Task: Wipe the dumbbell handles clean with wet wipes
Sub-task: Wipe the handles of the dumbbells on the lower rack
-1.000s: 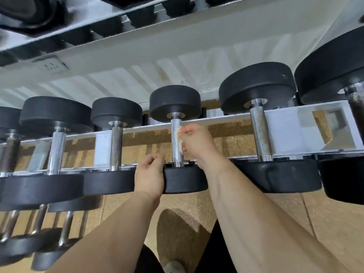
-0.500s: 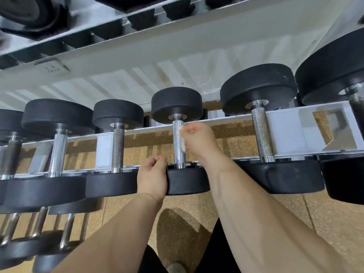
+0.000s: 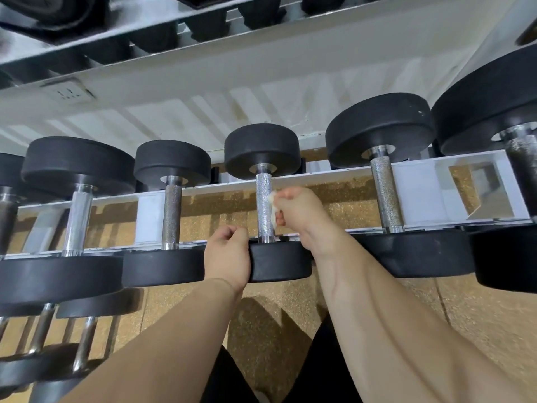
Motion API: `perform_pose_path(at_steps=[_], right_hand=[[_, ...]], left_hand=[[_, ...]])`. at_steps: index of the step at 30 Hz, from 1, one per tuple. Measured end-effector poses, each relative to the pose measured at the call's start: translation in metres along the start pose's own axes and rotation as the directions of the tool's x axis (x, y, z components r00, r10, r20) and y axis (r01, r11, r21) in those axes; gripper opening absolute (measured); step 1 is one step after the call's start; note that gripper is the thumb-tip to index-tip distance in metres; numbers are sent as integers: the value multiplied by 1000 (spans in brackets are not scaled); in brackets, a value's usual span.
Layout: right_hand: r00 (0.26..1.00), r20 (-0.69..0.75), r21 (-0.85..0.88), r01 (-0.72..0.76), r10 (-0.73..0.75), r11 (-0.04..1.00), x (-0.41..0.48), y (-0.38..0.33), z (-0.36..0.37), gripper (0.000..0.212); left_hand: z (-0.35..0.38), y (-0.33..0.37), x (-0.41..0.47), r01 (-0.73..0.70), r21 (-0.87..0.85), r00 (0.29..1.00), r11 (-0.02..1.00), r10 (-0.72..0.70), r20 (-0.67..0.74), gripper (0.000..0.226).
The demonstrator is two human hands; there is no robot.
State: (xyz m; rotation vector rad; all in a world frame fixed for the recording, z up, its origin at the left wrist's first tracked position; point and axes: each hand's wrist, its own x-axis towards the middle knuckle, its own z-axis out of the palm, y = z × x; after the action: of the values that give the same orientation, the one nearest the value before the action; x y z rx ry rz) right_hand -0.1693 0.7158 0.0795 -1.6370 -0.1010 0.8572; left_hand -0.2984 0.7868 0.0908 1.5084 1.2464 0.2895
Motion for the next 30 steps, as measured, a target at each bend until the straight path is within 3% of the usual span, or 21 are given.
perform_pose_path(at_steps=[5, 10, 14, 17, 22, 24, 30], right_hand=[[999, -18, 79, 34, -32, 996, 20, -4, 5, 19], [993, 85, -204, 94, -78, 974, -5, 8, -5, 11], [949, -96, -447, 227, -299, 865, 10, -10, 1, 15], [904, -150, -507, 277, -400, 816, 20, -28, 12, 13], [949, -81, -602, 196, -303, 774, -4, -20, 14, 11], [960, -13, -631, 210, -280, 747, -17, -17, 11, 8], [919, 15, -767, 263, -393, 585, 3, -26, 19, 3]], left_hand=[[-1, -4, 3, -1, 17, 1000, 1000, 1, 6, 18], [0, 2, -3, -3, 43, 1000, 999, 4, -17, 24], [2, 9, -10, -29, 189, 1000, 982, 26, 14, 21], [2, 5, -5, -33, 204, 999, 978, 27, 34, 20], [-4, 2, -2, -57, 195, 990, 979, 31, 136, 15], [-3, 3, -4, -64, 208, 993, 976, 42, 107, 15], [-5, -2, -6, -91, 99, 993, 991, 83, 81, 21]])
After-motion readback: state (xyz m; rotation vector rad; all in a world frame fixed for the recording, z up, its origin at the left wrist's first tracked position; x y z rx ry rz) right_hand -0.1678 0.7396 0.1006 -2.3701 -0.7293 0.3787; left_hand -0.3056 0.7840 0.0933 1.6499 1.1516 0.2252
